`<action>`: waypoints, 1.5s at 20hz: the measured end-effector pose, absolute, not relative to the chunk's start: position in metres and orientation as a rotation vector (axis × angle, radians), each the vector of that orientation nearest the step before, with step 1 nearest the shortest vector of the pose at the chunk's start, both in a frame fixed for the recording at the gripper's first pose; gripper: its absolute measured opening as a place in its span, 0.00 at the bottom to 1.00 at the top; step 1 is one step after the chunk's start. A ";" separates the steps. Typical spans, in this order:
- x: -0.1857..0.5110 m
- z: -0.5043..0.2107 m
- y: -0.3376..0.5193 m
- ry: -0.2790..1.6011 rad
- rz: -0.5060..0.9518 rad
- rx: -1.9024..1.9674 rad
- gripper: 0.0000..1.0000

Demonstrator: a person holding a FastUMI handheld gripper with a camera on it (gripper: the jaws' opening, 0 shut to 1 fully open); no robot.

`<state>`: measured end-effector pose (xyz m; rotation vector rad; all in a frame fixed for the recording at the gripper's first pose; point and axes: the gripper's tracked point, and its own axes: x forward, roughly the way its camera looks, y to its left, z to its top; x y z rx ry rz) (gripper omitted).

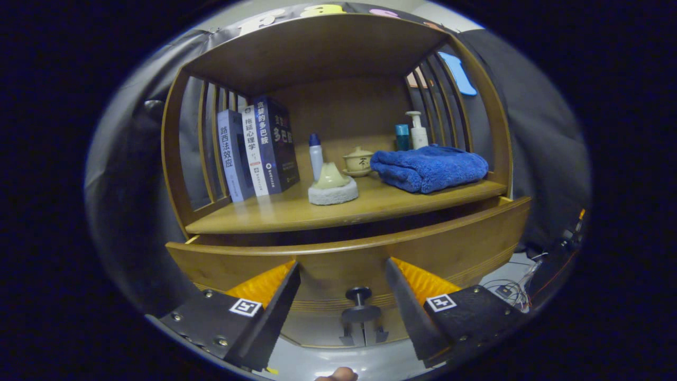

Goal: Pull open the drawer, take out the items inside it, and place them on the countertop above the cabinet.

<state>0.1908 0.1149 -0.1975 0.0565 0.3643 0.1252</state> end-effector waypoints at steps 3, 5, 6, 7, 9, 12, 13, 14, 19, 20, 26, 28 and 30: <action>0.197 -0.200 0.117 0.369 0.123 0.064 0.98; 0.202 -0.200 0.118 0.367 0.121 0.066 0.97; 0.204 -0.201 0.118 0.368 0.122 0.064 0.97; 0.206 -0.201 0.118 0.366 0.122 0.063 0.97; 0.210 -0.201 0.118 0.367 0.123 0.066 0.97; 0.215 -0.203 0.120 0.371 0.123 0.070 0.97; 0.217 -0.203 0.120 0.371 0.124 0.068 0.97; 0.219 -0.204 0.120 0.373 0.124 0.067 0.98; 0.225 -0.205 0.121 0.376 0.125 0.065 0.98; 0.225 -0.204 0.122 0.375 0.126 0.070 0.98; 0.224 -0.205 0.121 0.384 0.128 0.064 0.98; 0.221 -0.200 0.123 0.385 0.148 0.047 0.97; 0.218 -0.188 0.120 0.361 0.155 0.030 0.97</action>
